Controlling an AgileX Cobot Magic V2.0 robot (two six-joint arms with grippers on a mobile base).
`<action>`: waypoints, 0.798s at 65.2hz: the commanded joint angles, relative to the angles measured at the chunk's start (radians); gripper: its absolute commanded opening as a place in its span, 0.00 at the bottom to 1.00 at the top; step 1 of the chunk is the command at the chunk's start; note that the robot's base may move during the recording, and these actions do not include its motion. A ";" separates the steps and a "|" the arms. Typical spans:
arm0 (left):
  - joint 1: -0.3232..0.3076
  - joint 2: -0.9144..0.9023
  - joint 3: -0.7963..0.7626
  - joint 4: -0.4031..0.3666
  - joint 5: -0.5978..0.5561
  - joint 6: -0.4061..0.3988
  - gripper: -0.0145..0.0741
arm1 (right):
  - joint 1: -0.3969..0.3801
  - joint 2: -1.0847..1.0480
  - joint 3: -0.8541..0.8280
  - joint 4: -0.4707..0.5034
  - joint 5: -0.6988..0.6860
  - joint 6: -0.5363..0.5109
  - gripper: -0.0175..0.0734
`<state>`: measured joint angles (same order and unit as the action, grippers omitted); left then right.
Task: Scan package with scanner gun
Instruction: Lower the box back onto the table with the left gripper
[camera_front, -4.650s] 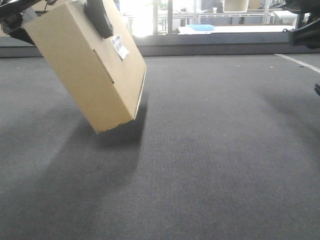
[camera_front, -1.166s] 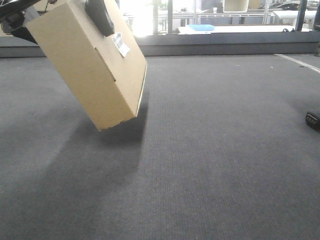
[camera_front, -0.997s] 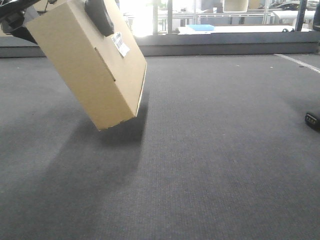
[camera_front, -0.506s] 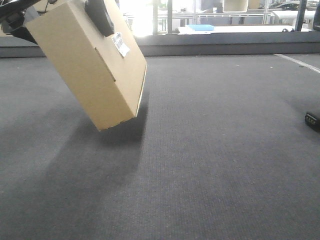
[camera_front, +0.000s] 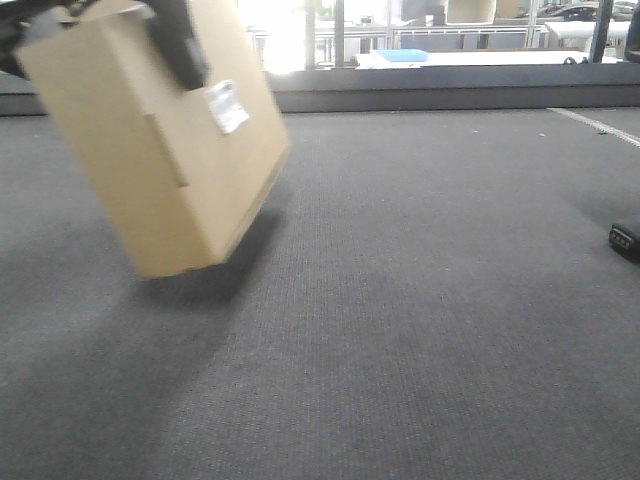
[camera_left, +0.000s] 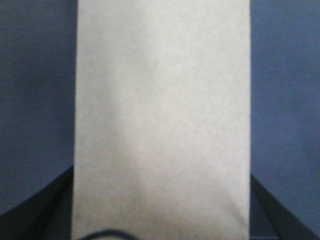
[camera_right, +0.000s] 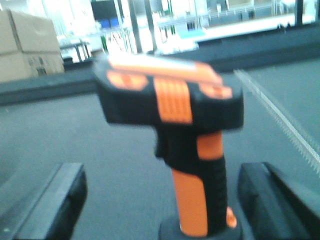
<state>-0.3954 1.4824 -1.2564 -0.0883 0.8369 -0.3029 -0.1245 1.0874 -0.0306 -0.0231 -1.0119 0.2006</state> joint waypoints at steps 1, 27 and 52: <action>0.045 -0.038 -0.015 0.042 0.015 0.013 0.04 | -0.002 -0.130 0.000 -0.008 0.097 0.000 0.59; 0.240 -0.072 0.004 0.111 0.088 0.239 0.04 | -0.002 -0.563 -0.021 -0.008 0.560 0.000 0.02; 0.274 -0.179 0.237 0.118 -0.107 0.248 0.04 | -0.002 -0.731 -0.249 -0.076 1.073 0.000 0.02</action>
<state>-0.1226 1.3384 -1.0490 0.0277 0.7697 -0.0578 -0.1245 0.3628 -0.2583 -0.0833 0.0326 0.2025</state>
